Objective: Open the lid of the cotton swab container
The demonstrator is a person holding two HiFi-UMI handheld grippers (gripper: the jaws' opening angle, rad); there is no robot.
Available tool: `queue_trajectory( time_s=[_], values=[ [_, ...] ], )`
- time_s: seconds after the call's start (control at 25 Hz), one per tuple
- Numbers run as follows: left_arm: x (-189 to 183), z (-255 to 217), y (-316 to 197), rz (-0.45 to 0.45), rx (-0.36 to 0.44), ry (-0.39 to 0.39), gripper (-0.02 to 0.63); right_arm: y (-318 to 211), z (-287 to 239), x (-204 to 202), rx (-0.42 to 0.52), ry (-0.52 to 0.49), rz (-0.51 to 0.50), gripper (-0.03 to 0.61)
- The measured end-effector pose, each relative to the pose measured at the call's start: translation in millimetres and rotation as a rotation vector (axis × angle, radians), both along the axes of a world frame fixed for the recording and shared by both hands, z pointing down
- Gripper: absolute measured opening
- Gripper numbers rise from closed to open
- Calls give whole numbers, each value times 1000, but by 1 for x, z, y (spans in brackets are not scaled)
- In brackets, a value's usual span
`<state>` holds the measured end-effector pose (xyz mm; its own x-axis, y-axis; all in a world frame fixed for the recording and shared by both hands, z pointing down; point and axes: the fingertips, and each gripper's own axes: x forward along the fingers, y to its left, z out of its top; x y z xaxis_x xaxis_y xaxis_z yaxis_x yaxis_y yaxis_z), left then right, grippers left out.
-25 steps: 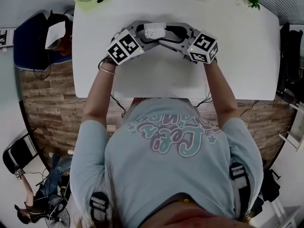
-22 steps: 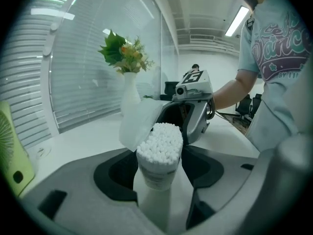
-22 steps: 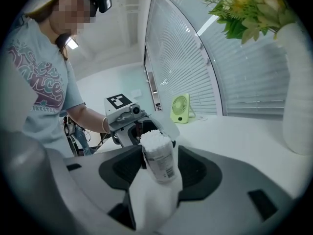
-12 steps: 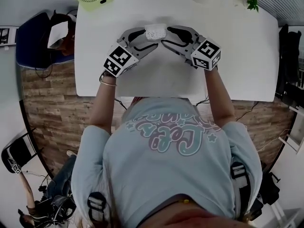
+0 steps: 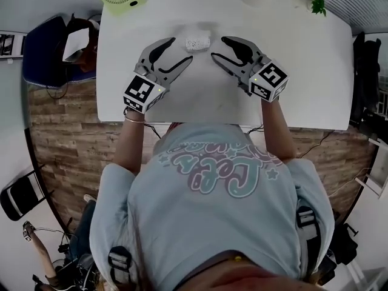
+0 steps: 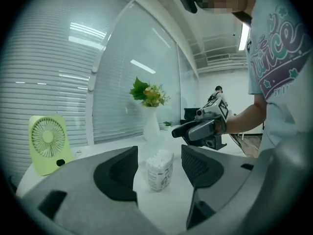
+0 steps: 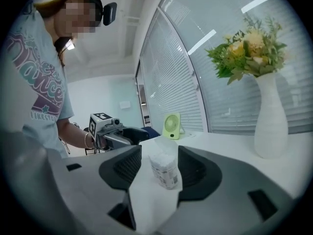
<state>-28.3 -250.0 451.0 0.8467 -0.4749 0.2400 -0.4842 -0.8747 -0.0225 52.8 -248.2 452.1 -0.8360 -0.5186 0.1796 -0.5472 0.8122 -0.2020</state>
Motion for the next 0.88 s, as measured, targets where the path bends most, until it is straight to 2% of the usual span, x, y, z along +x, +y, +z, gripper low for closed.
queue_trajectory(
  time_s=[0.36, 0.48, 0.68, 0.88],
  values=[
    [-5, -35, 14, -55, 57, 41, 253, 15, -50, -1, 93, -60, 41, 222],
    [-3, -52, 20, -62, 92, 55, 252, 20, -65, 0, 126, -56, 60, 222],
    [-3, -80, 27, -87, 122, 139, 252, 23, -79, -1, 158, -52, 81, 221],
    [-3, -93, 32, -91, 138, 144, 252, 28, -90, -4, 200, -32, 96, 221]
  ],
)
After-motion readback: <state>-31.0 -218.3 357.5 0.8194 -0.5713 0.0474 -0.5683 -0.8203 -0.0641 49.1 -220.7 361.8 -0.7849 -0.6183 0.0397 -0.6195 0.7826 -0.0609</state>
